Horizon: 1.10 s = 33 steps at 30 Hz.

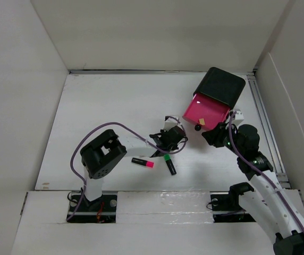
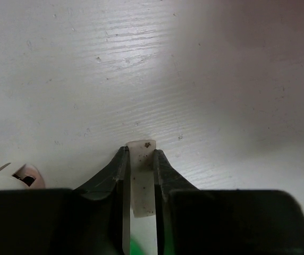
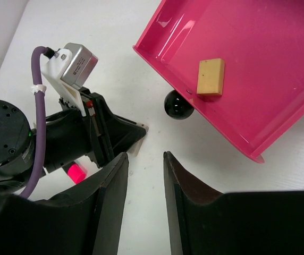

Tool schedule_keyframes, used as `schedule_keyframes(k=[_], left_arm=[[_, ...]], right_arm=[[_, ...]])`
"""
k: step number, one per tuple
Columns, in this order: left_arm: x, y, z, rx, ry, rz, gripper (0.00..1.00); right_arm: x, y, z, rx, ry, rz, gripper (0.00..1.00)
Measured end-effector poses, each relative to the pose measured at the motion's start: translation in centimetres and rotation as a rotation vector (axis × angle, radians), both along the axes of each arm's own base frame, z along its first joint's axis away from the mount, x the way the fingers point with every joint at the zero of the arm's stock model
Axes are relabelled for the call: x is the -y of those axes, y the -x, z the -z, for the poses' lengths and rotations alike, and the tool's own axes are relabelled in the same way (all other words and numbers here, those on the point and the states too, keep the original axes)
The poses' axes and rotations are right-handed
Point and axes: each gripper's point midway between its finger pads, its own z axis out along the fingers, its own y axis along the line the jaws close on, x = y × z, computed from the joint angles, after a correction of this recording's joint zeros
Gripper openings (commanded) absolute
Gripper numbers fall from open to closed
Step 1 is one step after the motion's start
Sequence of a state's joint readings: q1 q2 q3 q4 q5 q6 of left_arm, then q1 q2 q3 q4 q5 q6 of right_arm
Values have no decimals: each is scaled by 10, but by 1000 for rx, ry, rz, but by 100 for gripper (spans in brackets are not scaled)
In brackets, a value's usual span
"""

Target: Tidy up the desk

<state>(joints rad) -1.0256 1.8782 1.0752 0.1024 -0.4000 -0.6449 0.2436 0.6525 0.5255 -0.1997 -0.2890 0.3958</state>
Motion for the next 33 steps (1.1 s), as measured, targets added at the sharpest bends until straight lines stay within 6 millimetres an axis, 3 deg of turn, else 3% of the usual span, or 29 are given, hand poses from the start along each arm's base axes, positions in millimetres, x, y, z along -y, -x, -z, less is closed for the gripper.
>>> schedule_keyframes(k=[5,8,11,12,13,17,21,24,27,33], left_arm=[[-7,3,-3,0,-9,-6,0],[-19,10,-21,9,-6,-10,0],[-18,8,-66,64,79,-12,0],[-16,7,-85,92,123,-12,0],[-15,6,-103,120,162,-9,0],[-1,-3,-169,233,294,11,0],[38,-28,-212,311,347,43,0],[74,-47,-224,344,359,83,0],[102,-63,-218,346,348,122,0],[129,-89,-193,330,300,159,12]], right_arm=[[0,0,0,0,0,0,38],[0,0,-2,8,-3,1,37],[2,1,-8,28,-13,16,22],[3,1,-12,41,-19,23,8],[4,2,-16,55,-24,28,3],[8,2,-24,85,-34,56,0],[14,0,-25,89,-26,92,0],[17,0,-24,85,-21,112,1],[20,1,-25,87,-20,125,2],[21,0,-27,89,-22,138,3]])
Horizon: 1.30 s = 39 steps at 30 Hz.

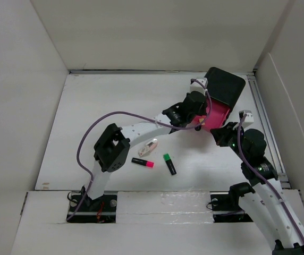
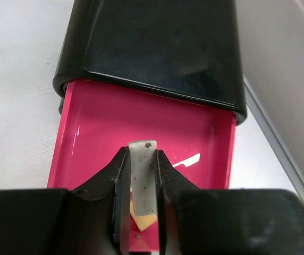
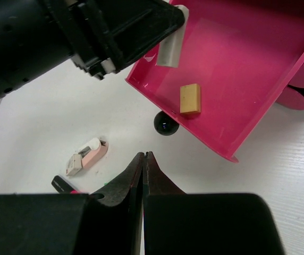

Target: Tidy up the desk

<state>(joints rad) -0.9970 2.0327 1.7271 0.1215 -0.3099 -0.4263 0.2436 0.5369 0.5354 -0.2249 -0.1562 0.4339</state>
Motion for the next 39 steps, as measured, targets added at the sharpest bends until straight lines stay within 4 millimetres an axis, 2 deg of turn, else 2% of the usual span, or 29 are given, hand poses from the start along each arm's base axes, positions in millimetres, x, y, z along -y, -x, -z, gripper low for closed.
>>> schedule_keyframes(k=[4,9,11,14,17,19,21,26,29,30,31,32,33,35,39], left_arm=[[8,-10,8,0,-25,8,26],[13,-12,10,6,-40,22,42],[14,-12,9,10,-42,26,53],[15,-13,3,19,-38,33,56],[13,-14,0,30,-43,26,31],[3,-9,1,37,-53,21,4],[-16,2,3,30,-70,12,0],[-79,44,10,-7,-61,-3,0],[-94,61,20,-38,-20,10,0],[-95,65,27,-52,-13,20,2],[-95,69,36,-70,-14,34,10],[-93,73,46,-91,-21,50,21],[-91,76,55,-112,-28,69,36],[-83,81,68,-145,-26,103,42],[-69,89,83,-187,-13,174,45]], right_arm=[[0,0,0,-1,0,0,3],[0,0,0,-2,0,0,4],[0,0,0,-2,0,0,4],[0,0,1,-4,1,0,4],[1,0,1,-4,2,3,4],[2,-1,1,-5,3,9,1],[2,-1,2,-6,5,11,1],[3,-2,3,-13,8,18,0],[2,-4,3,-17,9,18,0],[2,-4,4,-21,10,17,0],[2,-4,5,-23,11,17,6],[2,-5,6,-27,12,16,9],[2,-5,7,-30,12,16,12],[2,-5,7,-32,15,16,17],[2,-5,4,-23,14,16,30]])
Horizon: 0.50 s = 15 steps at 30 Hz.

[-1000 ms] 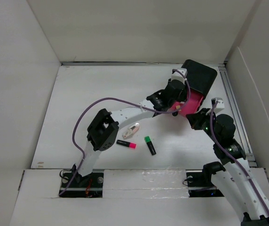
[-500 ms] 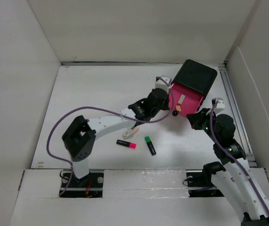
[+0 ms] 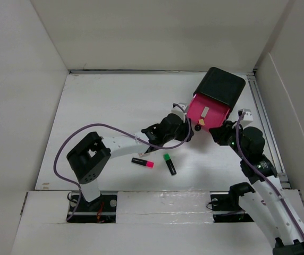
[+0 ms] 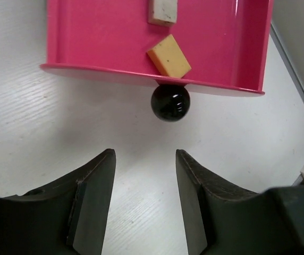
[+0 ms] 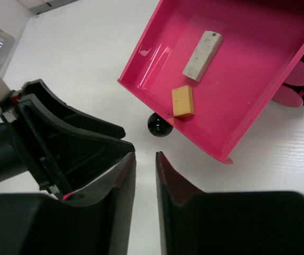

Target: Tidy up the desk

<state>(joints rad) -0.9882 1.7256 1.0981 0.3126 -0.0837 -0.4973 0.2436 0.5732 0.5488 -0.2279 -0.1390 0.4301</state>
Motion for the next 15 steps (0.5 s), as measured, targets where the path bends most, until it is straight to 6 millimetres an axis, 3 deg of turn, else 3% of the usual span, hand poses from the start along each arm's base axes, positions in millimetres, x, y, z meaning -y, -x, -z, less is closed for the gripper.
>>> schedule_keyframes(k=[1,4,15], left_arm=[[3,1,2,-7,2,11,46],[16,1,1,-19,17,48,47],[45,-5,-2,-28,50,105,44]], right_arm=[[0,0,-1,2,-1,0,38],[0,0,-1,4,-2,-1,45],[-4,1,-1,0,-6,-24,41]])
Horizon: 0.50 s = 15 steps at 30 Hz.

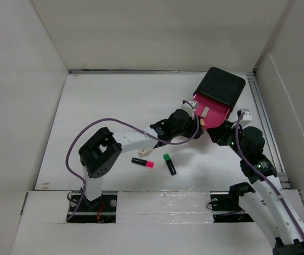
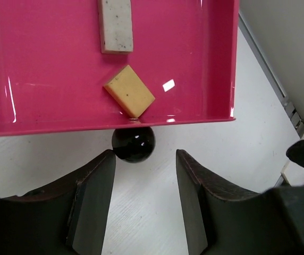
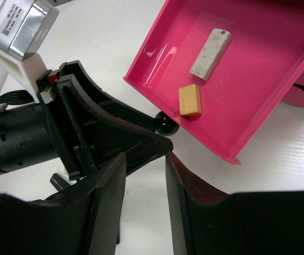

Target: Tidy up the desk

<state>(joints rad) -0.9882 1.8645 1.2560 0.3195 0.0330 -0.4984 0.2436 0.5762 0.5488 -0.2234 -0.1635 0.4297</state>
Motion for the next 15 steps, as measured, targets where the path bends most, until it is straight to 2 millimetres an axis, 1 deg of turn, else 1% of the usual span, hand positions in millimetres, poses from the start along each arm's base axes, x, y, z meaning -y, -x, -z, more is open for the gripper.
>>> schedule_keyframes(k=[4,6,7,12,13,14,15], left_arm=[[3,-3,5,-4,-11,-5,41],[4,-5,8,-4,-19,-8,37],[4,-5,8,-4,-19,-8,37],[3,-6,9,-3,-30,-11,23],[3,-6,9,-2,-32,-11,23],[4,-5,9,-1,-34,-9,20],[4,-5,9,0,-36,-11,19]], right_arm=[[-1,0,0,-2,-1,-6,41],[-2,1,0,-1,-2,-10,40],[-2,1,0,-2,-3,-13,40],[-4,2,-2,3,-8,-27,39],[-4,2,-2,4,-8,-27,39],[-5,2,-2,4,-9,-28,39],[-5,2,-2,5,-9,-28,39]])
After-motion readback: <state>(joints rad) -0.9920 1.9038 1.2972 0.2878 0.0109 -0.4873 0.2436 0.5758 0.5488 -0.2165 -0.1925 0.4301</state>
